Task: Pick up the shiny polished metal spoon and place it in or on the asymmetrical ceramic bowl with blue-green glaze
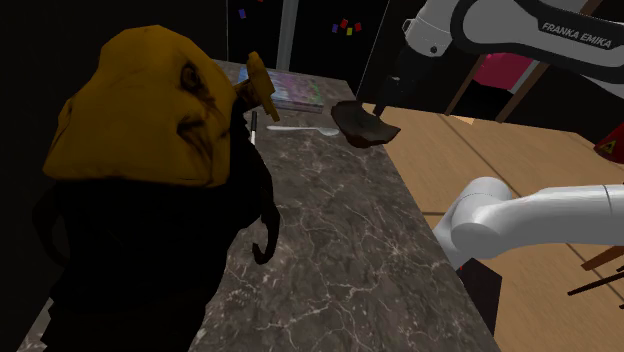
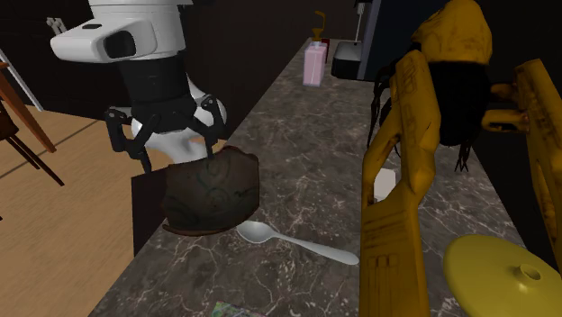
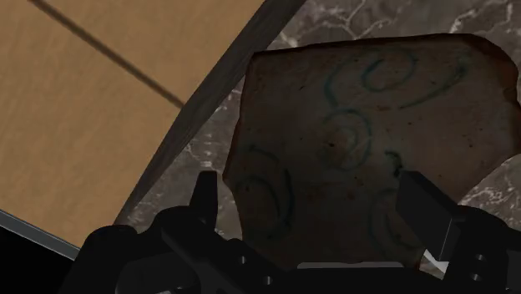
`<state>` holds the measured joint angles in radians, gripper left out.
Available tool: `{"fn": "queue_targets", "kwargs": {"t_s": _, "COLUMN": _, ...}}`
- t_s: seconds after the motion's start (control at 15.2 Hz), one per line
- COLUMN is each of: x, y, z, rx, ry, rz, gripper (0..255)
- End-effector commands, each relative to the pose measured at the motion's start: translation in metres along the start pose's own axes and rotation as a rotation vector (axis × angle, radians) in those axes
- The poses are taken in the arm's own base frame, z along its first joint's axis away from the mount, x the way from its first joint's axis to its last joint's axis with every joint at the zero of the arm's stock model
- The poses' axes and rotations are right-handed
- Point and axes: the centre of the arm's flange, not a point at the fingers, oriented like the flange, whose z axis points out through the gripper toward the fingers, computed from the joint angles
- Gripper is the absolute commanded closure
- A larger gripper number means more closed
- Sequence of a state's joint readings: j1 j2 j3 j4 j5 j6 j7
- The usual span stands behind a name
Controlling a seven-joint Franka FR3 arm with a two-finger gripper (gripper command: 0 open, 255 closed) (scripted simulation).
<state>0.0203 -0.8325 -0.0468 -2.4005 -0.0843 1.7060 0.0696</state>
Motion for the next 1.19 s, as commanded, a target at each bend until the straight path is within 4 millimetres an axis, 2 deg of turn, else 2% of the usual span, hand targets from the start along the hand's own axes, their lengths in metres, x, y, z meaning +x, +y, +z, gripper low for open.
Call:
{"fn": "queue_targets", "kwargs": {"t_s": 0.0, "x": 0.000, "y": 0.000, "z": 0.000, "rx": 0.000, "ry": 0.000, "rz": 0.000, "gripper": 0}}
{"fn": "queue_targets", "kwargs": {"t_s": 0.46, "x": 0.070, "y": -0.029, "z": 0.036, "rx": 0.119, "ry": 0.023, "rz": -0.282, "gripper": 0}}
{"fn": "queue_targets", "kwargs": {"t_s": 0.86, "x": 0.121, "y": -0.072, "z": 0.062, "rx": 0.222, "ry": 0.042, "rz": -0.524, "gripper": 0}}
{"fn": "queue_targets", "kwargs": {"t_s": 1.06, "x": 0.142, "y": -0.099, "z": 0.072, "rx": 0.273, "ry": 0.052, "rz": -0.644, "gripper": 0}}
{"fn": "queue_targets", "kwargs": {"t_s": 1.12, "x": 0.145, "y": -0.103, "z": 0.073, "rx": 0.279, "ry": 0.053, "rz": -0.659, "gripper": 0}}
